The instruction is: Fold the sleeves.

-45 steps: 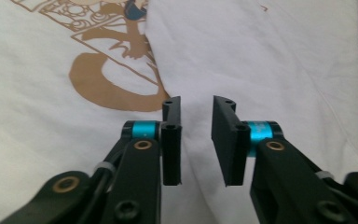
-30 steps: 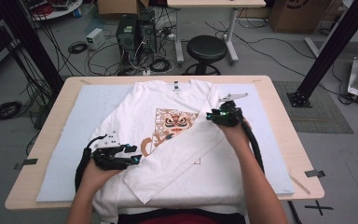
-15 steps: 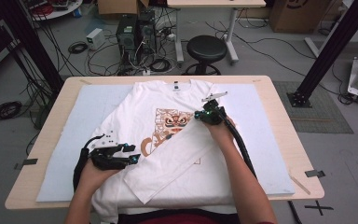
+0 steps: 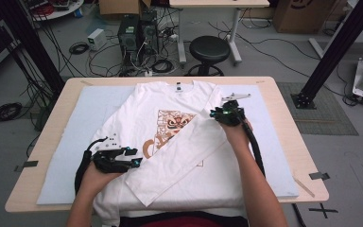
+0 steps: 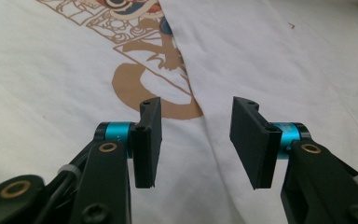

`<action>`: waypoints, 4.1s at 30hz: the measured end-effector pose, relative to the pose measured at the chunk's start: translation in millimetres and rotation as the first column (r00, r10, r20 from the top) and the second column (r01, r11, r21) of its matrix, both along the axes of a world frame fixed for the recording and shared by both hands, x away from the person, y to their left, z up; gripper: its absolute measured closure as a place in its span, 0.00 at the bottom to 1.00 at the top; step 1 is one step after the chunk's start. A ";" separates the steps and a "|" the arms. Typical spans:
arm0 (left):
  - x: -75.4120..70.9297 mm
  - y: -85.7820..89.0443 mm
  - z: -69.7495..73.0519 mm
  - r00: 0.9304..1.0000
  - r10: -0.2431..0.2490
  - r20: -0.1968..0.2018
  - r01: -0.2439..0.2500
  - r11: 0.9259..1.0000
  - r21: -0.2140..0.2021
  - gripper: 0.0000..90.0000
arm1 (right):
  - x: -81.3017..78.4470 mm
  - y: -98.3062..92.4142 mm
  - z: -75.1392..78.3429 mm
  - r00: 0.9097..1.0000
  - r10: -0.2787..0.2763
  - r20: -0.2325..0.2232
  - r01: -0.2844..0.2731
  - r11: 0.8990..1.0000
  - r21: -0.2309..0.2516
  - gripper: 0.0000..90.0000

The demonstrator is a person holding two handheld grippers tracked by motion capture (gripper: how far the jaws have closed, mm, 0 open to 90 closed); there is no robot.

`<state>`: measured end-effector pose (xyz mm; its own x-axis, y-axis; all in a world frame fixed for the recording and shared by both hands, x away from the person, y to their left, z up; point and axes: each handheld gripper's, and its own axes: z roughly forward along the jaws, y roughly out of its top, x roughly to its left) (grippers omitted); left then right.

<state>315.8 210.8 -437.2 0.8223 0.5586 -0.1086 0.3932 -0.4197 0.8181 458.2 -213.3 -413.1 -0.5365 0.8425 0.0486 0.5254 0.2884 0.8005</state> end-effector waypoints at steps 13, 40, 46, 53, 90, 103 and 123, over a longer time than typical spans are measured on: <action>-1.7 4.4 3.1 1.000 0.007 0.017 -0.007 1.000 -0.009 0.60 | 11.1 -59.6 -31.6 0.982 -0.160 -0.101 0.153 0.985 -0.074 0.90; 2.3 29.3 -3.6 0.988 0.145 0.058 -0.147 0.989 0.032 0.54 | -103.3 -63.5 6.7 0.985 -0.029 0.173 0.020 0.998 0.056 0.55; 2.3 28.7 -6.3 0.988 0.150 0.033 -0.151 0.987 0.060 0.56 | -119.3 -64.7 -1.8 0.985 0.027 0.172 -0.037 0.998 0.056 0.53; 2.9 24.4 -11.2 0.987 0.159 0.037 -0.162 0.978 0.132 0.79 | -135.8 -61.1 -2.5 0.979 0.059 0.193 -0.067 0.997 0.040 0.52; 52.9 -46.6 52.0 0.993 0.015 0.119 -0.003 0.995 -0.099 0.95 | -136.9 -45.7 9.4 0.970 0.108 0.217 -0.108 0.994 -0.012 0.52; 17.1 -14.0 17.8 0.997 0.061 0.038 -0.061 0.998 -0.008 0.55 | -143.0 -46.0 5.1 0.972 0.113 0.208 -0.112 0.994 -0.016 0.52; 14.5 -23.3 26.4 0.998 -0.029 0.062 0.030 0.999 -0.011 0.97 | -141.6 -42.5 -0.2 0.975 0.120 0.187 -0.118 0.993 -0.021 0.52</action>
<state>330.3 187.5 -410.8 0.8437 0.5331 -0.0634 0.3291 -0.4202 0.8457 316.5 -255.8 -413.4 -0.6320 0.7718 -0.0698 0.3278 0.3479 0.8784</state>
